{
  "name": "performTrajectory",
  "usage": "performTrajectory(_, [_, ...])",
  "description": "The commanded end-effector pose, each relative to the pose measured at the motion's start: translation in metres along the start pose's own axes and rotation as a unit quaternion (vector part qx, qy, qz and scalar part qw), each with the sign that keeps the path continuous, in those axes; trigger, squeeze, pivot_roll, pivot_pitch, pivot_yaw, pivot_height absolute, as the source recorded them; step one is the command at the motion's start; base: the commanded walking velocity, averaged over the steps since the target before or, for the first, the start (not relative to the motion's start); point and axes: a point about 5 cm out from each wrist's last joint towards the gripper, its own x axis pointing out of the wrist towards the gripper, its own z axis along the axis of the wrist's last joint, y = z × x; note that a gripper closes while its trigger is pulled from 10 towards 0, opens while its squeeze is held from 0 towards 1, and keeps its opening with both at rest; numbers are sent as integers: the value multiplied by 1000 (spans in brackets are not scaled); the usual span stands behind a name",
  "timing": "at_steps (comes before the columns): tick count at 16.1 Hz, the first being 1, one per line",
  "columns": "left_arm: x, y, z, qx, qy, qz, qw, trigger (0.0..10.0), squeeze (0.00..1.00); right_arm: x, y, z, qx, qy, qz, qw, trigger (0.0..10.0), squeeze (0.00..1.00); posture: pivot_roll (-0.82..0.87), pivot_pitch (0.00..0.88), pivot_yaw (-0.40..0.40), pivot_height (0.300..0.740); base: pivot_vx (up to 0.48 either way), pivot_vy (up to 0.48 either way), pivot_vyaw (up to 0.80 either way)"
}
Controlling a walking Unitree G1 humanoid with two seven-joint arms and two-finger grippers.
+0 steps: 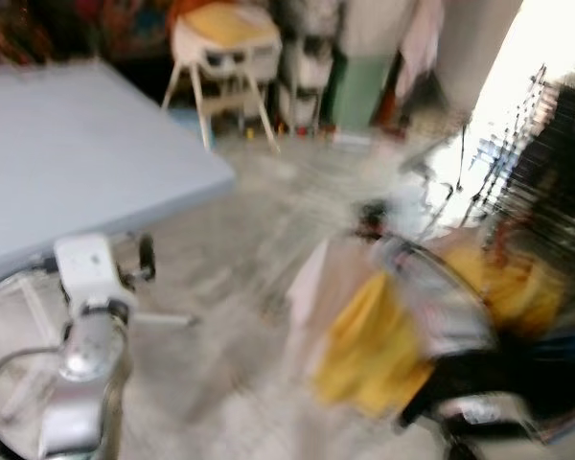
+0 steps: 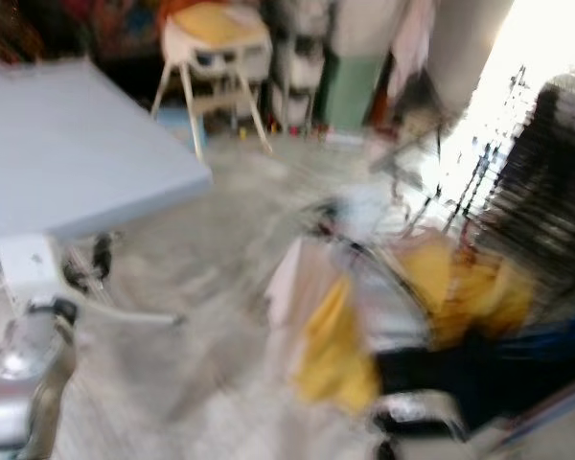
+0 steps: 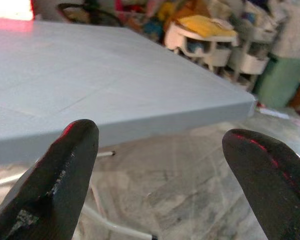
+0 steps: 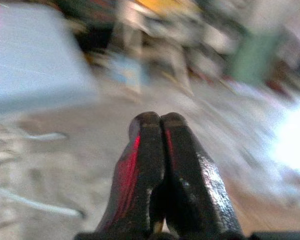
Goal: Hang hanger
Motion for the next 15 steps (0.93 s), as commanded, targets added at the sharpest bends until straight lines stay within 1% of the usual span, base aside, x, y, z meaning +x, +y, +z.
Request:
performTrajectory(1, [-4, 6, -11, 9, 26, 14, 1000, 10000, 0, -8, -19, -14, 1, 24, -30, 999, 10000, 0, 207, 0, -172, 740, 0, 0, 0])
performTrajectory(3, [-5, 6, -12, 10, 29, 13, 999, 10000, 0, -9, -20, -15, 4, 23, -30, 999, 10000, 0, 209, 0, -166, 740, 0, 0, 0])
performTrajectory(4, [-5, 6, -11, 11, 33, 17, 999, 10000, 0, -3, -21, -17, 6, 19, -31, 999, 10000, 0, 209, 0, -159, 740, 0, 0, 0])
performTrajectory(6, [-2, 6, -8, 12, 33, 17, 999, 10000, 0, -1, -21, -19, 9, 16, -34, 999, 10000, 0, 211, 0, -157, 740, 0, 0, 0])
performTrajectory(8, [0, 8, -7, 24, 36, 13, 999, 10000, 0, -1, -22, -22, 10, 18, -38, 999, 10000, 0, 216, 0, -154, 740, 0, 0, 0])
performTrajectory(9, [2, 9, -5, 25, 36, 10, 999, 10000, 0, 0, -22, -24, 17, 20, -42, 999, 10000, 0, 222, 0, -143, 740, 0, 0, 0])
performTrajectory(10, [7, 9, 0, 34, 31, 2, 999, 10000, 0, 1, -25, -29, 36, 24, -57, 997, 10000, 0, 227, 0, -126, 740, 0, 0, 0])
performTrajectory(12, [15, 10, 6, 48, 28, -13, 998, 10000, 0, -1, -25, -34, 50, 19, -78, 996, 10000, 0, 222, 0, -71, 740, 0, 0, 0])
performTrajectory(15, [28, -6, 13, 57, 26, -52, 997, 10000, 0, -8, -32, -44, 74, 19, -110, 991, 10000, 0, 197, 0, -17, 740, 0, 0, 0])
